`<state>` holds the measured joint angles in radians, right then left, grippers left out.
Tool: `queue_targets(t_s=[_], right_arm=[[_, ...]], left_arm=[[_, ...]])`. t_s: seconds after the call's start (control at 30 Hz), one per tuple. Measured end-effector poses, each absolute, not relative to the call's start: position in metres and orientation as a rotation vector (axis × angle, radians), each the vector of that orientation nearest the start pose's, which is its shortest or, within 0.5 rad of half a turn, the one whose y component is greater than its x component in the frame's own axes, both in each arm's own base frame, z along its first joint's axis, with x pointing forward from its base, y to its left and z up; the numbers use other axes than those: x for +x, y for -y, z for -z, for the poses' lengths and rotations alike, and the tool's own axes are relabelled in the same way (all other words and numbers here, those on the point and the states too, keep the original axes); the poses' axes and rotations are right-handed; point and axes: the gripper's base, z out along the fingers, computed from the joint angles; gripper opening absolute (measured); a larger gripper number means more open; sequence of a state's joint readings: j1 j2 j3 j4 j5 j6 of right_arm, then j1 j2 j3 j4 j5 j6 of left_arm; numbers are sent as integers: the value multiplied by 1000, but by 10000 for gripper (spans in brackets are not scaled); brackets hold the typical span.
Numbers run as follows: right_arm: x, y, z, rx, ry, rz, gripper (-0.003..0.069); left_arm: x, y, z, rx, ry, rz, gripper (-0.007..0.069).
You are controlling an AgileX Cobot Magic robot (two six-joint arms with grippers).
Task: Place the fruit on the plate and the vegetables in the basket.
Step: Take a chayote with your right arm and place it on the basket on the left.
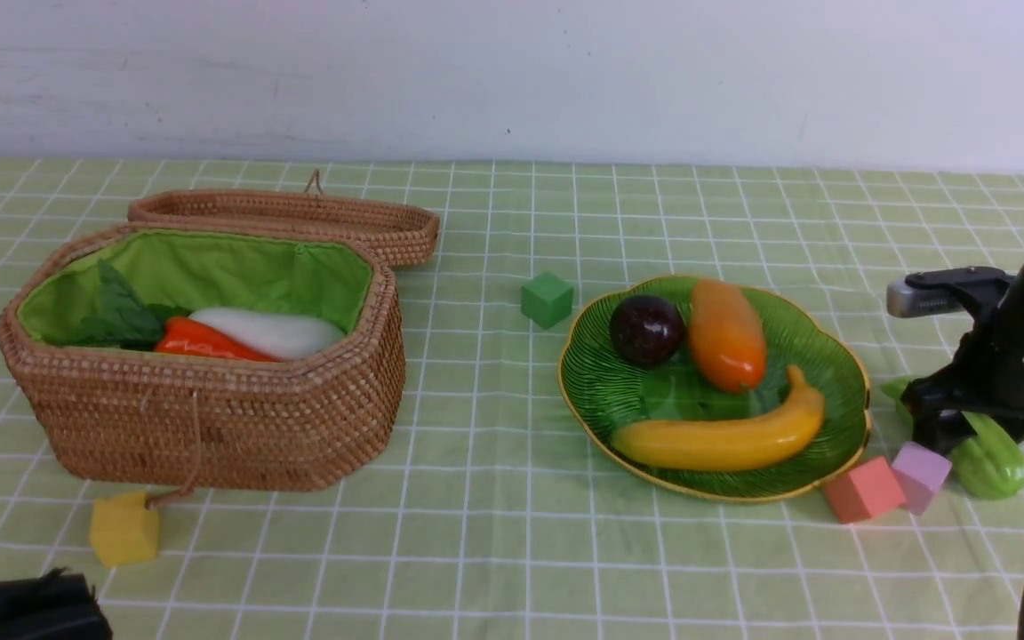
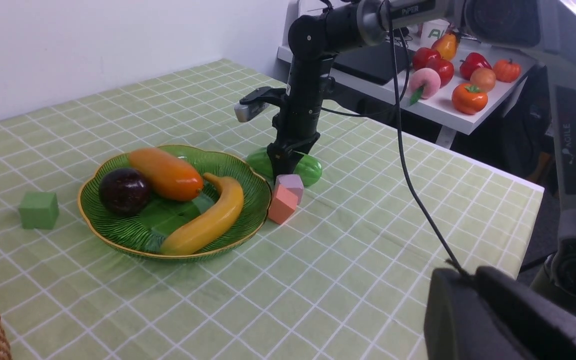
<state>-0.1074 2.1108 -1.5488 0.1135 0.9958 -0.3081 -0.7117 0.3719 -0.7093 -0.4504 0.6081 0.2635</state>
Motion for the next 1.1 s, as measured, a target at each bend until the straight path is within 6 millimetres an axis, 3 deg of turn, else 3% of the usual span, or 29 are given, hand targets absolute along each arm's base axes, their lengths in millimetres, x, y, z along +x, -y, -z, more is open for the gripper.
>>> queue_targets(t_s=[0.1, 0.47, 0.67, 0.83, 1.0, 1.1], right_arm=[[420, 37, -160, -223, -3013, -103, 466], [420, 37, -161, -227, -3023, -102, 466], [418, 35, -172, -141, -3038, -133, 466], [409, 33, -225, -86, -2933, -117, 466], [395, 29, -255, -55, -2924, -125, 466], [379, 14, -289, -61, -2872, -126, 466]], left_arm=[[29, 55, -373, 704, -1626, 821, 36], [29, 55, -373, 705, -1626, 819, 36], [29, 55, -373, 705, -1626, 818, 36], [30, 54, -372, 712, -1624, 792, 36], [31, 53, -372, 718, -1622, 772, 37], [31, 53, -372, 719, -1622, 768, 39]])
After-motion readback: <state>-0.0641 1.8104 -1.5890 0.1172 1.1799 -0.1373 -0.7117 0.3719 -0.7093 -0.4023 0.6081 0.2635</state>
